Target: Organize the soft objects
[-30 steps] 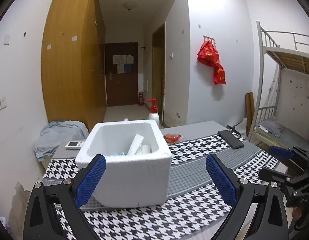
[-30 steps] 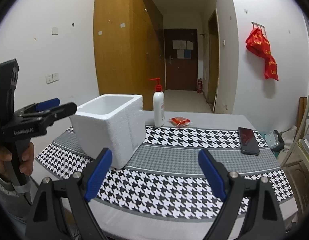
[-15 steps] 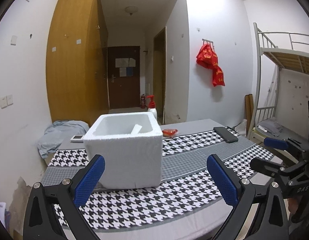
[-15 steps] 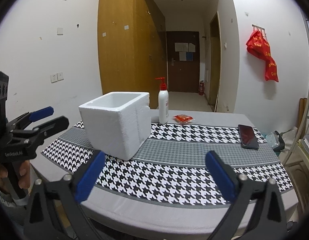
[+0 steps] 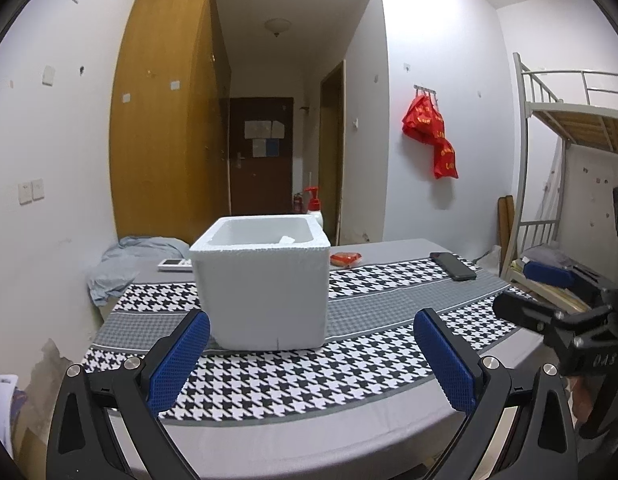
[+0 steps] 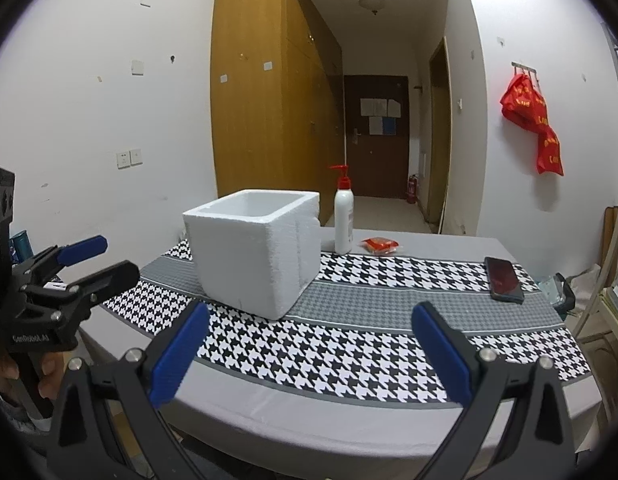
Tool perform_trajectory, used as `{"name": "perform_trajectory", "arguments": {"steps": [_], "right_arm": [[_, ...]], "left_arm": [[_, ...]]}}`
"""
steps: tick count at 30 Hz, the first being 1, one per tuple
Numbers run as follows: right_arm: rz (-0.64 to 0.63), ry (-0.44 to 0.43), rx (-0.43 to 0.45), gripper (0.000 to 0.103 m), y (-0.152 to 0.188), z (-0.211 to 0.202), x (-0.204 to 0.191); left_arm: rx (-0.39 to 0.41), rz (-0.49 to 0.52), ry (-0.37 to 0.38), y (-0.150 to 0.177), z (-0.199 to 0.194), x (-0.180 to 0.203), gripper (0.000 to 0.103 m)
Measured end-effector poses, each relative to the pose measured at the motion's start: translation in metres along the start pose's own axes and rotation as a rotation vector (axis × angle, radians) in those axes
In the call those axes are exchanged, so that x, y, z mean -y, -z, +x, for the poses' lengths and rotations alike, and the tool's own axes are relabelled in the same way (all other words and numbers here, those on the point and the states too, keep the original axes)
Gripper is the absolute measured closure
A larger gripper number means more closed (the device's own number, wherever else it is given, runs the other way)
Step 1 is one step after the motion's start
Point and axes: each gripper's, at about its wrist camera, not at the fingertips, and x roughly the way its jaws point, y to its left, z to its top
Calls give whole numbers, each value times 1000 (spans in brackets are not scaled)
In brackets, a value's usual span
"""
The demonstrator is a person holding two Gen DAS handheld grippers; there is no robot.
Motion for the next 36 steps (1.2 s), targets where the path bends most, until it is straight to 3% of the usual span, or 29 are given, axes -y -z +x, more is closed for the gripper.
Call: {"name": "perform_trajectory", "arguments": {"steps": [14,36], "right_arm": [[5,-11,34,1,12,-21,-14],[-11,19,89,1,38,-44,-32]], "left_arm": [[59,-9,-17,19,-35,2,1],[91,-1,-26,45,-57,1,1]]}}
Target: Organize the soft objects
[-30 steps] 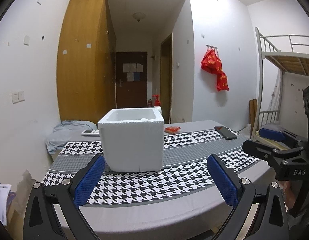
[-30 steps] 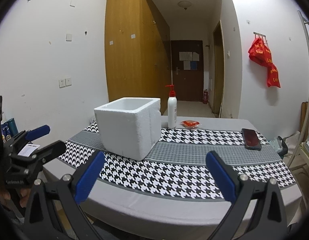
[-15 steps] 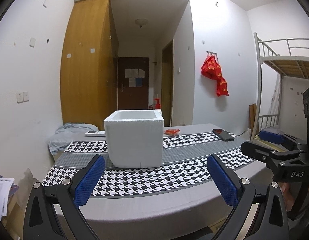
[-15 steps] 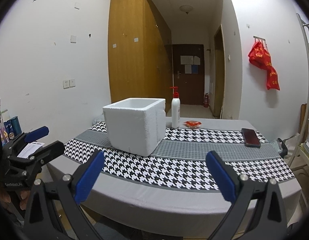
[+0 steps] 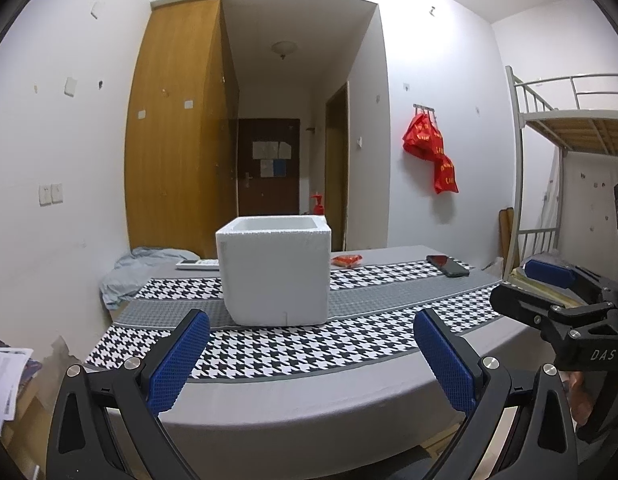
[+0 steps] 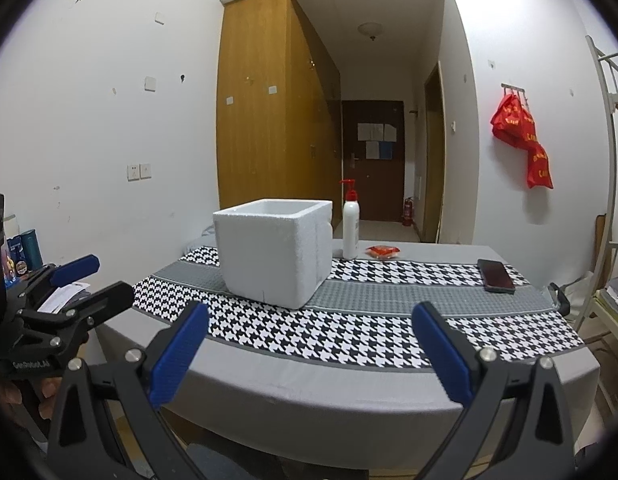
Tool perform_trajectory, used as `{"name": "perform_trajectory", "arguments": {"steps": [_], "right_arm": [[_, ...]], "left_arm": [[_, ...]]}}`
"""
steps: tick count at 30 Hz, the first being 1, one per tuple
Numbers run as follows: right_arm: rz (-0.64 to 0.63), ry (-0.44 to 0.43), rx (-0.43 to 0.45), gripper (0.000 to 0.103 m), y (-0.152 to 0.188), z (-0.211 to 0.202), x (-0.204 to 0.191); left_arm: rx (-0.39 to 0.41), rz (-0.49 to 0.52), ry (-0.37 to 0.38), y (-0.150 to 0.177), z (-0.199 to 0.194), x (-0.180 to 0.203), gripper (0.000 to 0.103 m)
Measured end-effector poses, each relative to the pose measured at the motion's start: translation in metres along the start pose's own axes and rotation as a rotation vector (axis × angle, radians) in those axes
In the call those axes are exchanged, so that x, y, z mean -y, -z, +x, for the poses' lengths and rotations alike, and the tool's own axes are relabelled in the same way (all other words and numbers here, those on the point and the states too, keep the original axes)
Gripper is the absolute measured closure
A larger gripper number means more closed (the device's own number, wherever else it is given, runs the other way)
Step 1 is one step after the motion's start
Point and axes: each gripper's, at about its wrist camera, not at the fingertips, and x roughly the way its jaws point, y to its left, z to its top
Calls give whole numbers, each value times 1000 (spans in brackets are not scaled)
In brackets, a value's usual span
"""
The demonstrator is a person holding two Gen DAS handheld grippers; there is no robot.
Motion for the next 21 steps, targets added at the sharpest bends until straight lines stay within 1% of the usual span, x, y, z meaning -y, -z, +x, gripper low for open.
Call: {"name": "perform_trajectory", "arguments": {"steps": [11,21], "right_arm": [[20,25,39,1,8,-6,0],[22,19,33,1,8,-6,0]], "left_arm": [[19,-12,-17,5,-4,-4,1],[12,8,-17,4,-5,2,1]]}}
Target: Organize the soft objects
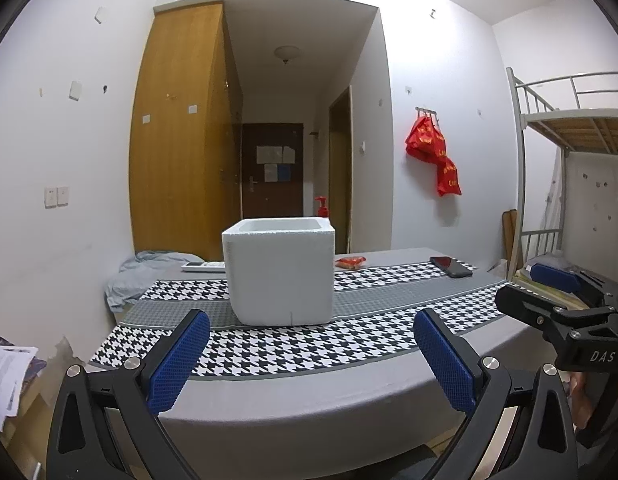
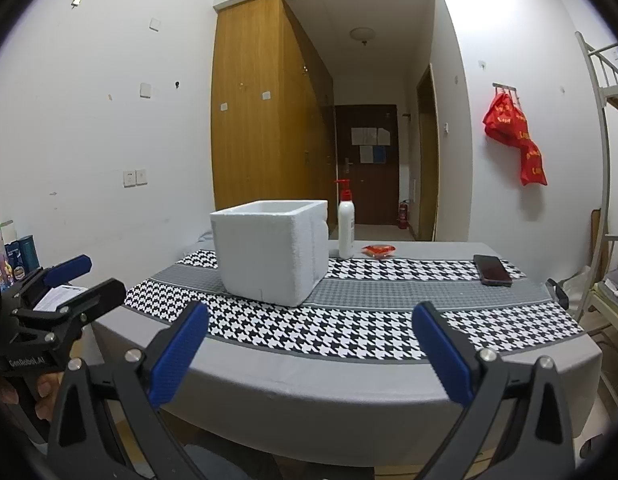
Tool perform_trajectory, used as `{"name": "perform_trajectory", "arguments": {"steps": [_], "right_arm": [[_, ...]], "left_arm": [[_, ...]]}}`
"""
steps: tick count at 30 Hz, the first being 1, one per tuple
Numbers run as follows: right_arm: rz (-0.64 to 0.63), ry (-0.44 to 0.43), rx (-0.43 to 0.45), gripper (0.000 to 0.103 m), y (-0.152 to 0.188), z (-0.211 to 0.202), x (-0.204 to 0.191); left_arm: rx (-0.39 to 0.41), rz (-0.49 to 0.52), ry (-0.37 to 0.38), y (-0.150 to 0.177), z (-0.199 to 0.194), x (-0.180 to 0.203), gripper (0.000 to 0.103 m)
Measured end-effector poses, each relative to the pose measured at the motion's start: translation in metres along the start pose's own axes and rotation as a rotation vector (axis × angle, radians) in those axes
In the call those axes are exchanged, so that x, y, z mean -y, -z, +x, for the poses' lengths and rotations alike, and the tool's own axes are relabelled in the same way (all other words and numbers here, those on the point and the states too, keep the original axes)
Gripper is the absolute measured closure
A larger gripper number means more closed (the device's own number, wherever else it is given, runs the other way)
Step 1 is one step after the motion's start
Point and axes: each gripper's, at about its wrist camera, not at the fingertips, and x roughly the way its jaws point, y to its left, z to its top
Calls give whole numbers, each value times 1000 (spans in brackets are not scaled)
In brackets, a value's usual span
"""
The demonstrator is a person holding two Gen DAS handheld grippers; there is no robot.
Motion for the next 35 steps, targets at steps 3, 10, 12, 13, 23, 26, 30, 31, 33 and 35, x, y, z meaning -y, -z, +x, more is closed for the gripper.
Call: {"name": "perform_trajectory", "arguments": {"steps": [3,10,12,13,23,26,30,31,33,35], "right_arm": [[1,3,0,1,0,0,0],[-7,2,-9,1,1,0,-2],[-10,1,-10,0,1,1,-3],[-12,2,-11,0,0,1,-3],[-12,2,-14,0,1,1,-2],[-12,3,-15,0,1,1,-2],[-11,3,-16,0,2,1,-2],[-12,3,-17,0,2,1,-2],[-10,3,-18,0,2,0,-2],[-12,3,-19,0,3,0,-3]], "left_arm": [[-2,4,1,1,0,1,1],[0,8,-4,2,-1,0,1],[-1,8,-3,2,-1,0,1],[0,8,-4,2,-1,0,1],[-7,9,0,2,0,0,1],[-8,9,0,2,0,-1,1],[-6,9,0,1,-1,-1,1],[-7,8,0,2,-1,-1,1],[-5,7,2,2,-1,-1,1],[-3,8,3,2,-2,-1,1]]}}
